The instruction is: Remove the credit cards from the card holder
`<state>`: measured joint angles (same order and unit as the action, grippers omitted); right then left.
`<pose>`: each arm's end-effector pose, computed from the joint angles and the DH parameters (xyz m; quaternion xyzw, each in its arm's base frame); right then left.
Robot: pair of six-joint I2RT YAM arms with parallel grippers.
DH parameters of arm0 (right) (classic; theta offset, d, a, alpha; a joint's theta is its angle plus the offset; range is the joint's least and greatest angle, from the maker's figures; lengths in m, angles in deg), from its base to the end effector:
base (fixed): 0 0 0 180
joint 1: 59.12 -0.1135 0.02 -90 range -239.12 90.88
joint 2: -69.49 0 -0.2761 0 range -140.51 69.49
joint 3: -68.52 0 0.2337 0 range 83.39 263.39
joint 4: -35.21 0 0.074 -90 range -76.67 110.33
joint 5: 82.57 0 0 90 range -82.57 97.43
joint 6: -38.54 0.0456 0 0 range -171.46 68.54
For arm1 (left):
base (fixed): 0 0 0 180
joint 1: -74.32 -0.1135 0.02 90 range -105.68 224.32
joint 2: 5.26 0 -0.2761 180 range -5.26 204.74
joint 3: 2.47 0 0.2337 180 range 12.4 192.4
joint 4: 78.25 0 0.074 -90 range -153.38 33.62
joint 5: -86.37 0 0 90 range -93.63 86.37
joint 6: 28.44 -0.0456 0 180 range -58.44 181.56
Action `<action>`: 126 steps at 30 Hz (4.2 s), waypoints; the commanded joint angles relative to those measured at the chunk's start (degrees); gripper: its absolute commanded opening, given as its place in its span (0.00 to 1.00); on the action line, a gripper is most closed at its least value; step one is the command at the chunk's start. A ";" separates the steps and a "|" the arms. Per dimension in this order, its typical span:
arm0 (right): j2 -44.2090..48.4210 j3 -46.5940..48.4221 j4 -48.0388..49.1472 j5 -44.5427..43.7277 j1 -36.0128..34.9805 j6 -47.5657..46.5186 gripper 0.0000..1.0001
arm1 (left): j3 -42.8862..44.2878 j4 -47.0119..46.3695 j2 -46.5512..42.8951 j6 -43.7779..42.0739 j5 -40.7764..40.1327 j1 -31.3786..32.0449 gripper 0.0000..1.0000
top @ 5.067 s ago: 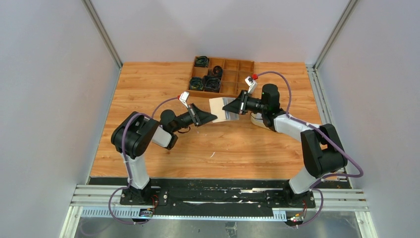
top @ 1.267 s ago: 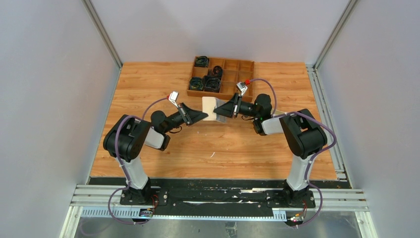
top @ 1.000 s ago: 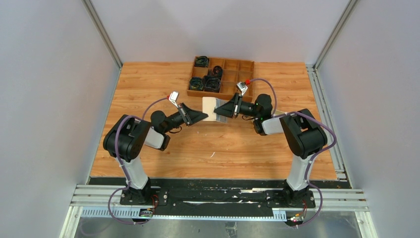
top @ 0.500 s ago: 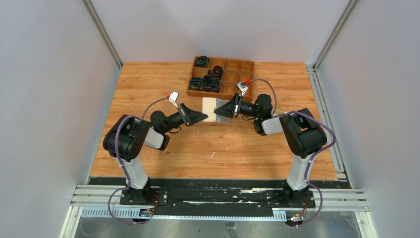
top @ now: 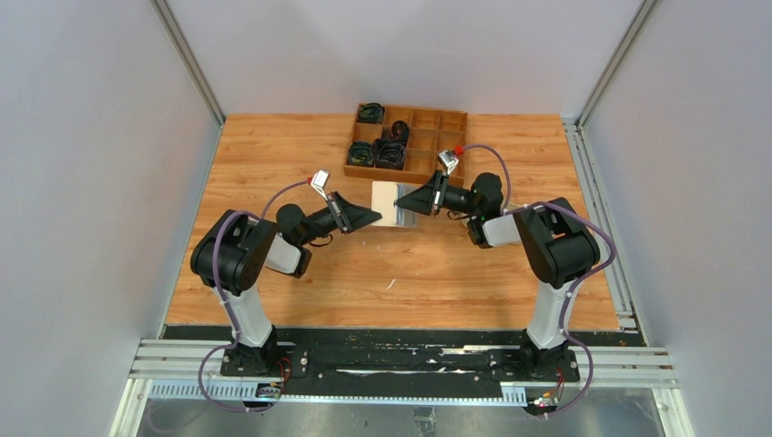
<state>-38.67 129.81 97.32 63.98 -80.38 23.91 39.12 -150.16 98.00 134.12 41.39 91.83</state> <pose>0.3231 0.1665 0.2314 -0.0920 0.6474 0.7139 0.2506 0.2752 -0.1207 0.1954 -0.0132 0.6611 -0.6751 0.3273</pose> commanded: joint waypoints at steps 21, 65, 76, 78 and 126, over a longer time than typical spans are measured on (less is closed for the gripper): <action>-1.31 1.02 4.89 1.19 -1.57 1.13 0.29 | 0.06 -2.95 1.80 -1.58 1.08 -0.64 0.00; 0.14 -0.73 1.67 3.17 -0.22 -1.13 0.00 | -2.02 -2.97 1.06 -2.03 3.30 -2.65 0.00; 2.44 -2.60 -5.23 4.05 0.77 -6.01 0.00 | -2.01 -3.01 1.07 -1.74 3.83 -3.60 0.00; 2.51 -2.74 -6.28 4.24 0.78 -6.67 0.00 | -2.23 -2.96 1.06 -1.71 3.81 -3.79 0.00; 5.85 2.36 -22.21 2.03 -3.88 -16.31 0.00 | -2.22 -2.87 1.63 -1.51 4.38 -2.75 0.05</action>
<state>-34.47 130.53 74.50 65.90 -83.24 8.46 37.02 -149.94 98.79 132.94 44.80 88.71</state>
